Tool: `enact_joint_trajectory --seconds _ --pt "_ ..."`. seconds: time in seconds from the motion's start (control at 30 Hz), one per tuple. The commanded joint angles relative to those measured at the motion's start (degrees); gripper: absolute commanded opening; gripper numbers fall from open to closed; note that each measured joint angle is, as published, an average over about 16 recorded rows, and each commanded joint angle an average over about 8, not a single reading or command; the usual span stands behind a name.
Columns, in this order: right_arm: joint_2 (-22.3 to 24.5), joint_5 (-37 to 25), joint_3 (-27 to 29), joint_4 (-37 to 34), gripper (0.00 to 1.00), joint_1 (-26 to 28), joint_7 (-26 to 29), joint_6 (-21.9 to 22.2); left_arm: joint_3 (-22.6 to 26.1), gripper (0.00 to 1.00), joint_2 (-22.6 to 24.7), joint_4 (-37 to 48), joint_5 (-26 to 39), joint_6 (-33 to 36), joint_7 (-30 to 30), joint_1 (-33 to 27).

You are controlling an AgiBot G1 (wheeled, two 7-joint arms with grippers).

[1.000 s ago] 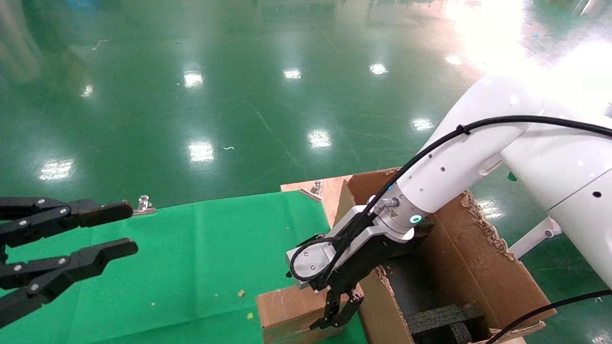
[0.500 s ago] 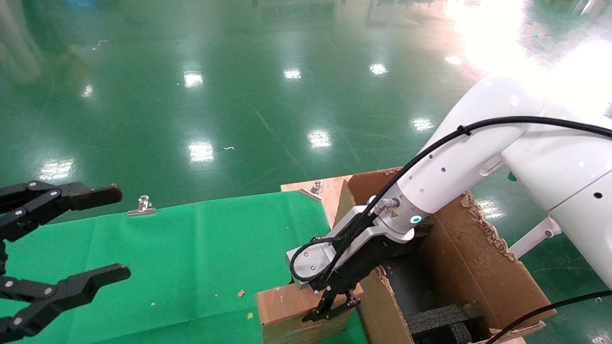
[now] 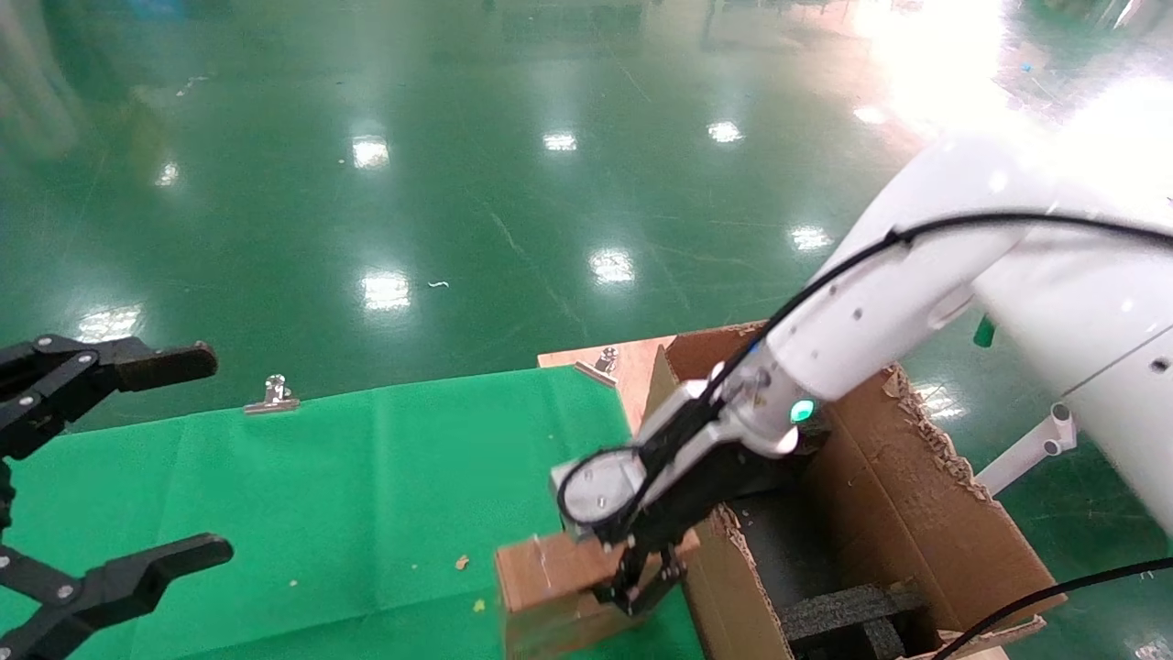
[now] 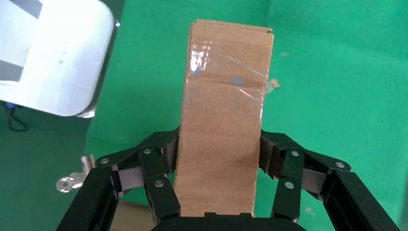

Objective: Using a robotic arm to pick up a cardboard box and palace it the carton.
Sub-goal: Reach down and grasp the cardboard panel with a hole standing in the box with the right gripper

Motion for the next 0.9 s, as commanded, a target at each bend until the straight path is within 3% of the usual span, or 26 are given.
enact_joint_trajectory --seconds 0.03,0.53,0.9 --pt "0.2 0.6 0.0 -0.2 0.00 0.8 0.0 -0.1 0.0 1.00 0.0 0.0 0.0 0.0 0.0 0.0" --pt "2.7 4.2 -3.4 -9.3 0.00 19.5 -7.3 -0.8 0.0 1.00 0.0 0.0 0.0 0.0 0.0 0.0" --pt "10.3 2.5 -10.5 -13.9 0.00 28.6 -9.4 -0.9 0.0 1.00 0.0 0.0 0.0 0.0 0.0 0.0"
